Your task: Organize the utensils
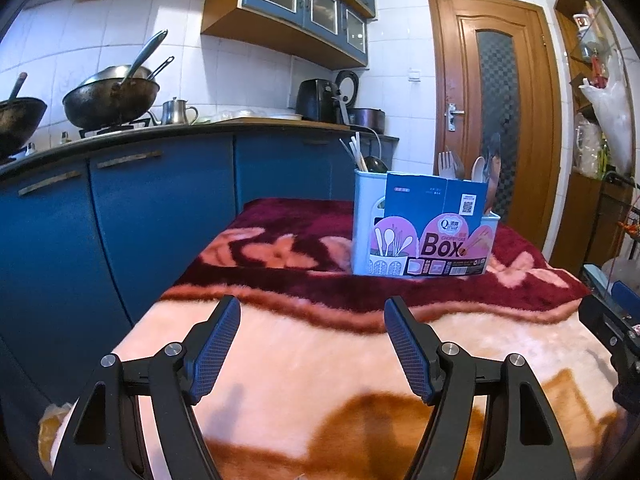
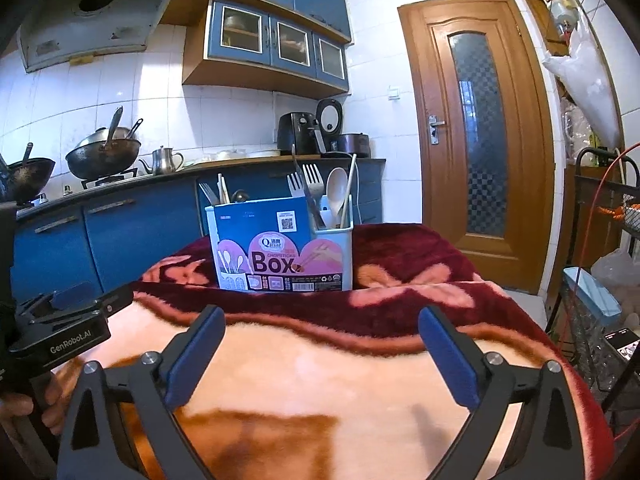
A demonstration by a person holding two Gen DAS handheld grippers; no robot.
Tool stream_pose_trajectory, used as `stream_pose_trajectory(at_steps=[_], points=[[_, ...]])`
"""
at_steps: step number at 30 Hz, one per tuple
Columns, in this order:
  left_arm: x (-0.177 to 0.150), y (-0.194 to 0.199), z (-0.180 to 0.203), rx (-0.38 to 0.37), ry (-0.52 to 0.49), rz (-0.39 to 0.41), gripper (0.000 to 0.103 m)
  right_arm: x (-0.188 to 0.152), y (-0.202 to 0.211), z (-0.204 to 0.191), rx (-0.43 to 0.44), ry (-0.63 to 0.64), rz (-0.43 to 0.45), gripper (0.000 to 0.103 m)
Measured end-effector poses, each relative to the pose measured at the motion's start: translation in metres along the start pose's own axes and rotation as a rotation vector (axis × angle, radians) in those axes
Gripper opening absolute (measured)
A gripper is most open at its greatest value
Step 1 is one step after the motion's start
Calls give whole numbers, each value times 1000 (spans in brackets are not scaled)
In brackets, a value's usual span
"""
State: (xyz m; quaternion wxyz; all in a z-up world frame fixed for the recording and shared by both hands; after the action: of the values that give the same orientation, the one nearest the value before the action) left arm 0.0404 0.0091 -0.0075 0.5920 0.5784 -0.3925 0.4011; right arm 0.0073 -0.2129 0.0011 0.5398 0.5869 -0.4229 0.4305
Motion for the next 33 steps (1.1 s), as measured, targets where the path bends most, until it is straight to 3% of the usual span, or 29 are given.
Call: stream_pose_trajectory(at_steps=[33], points=[[-2,0,0,14,12,1,76,-2,-1,-2,8,-2,5,100]])
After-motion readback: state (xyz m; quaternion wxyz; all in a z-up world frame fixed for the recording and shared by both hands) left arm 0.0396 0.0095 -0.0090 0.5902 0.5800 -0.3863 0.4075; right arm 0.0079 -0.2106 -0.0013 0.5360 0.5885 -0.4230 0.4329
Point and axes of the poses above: each gripper's, at about its wrist camera, not at the fingertips, and y roughly against the way its jaws point, z to its right, x to its top, the point moved 4 cm from there along -y, roughly the way its jaws point
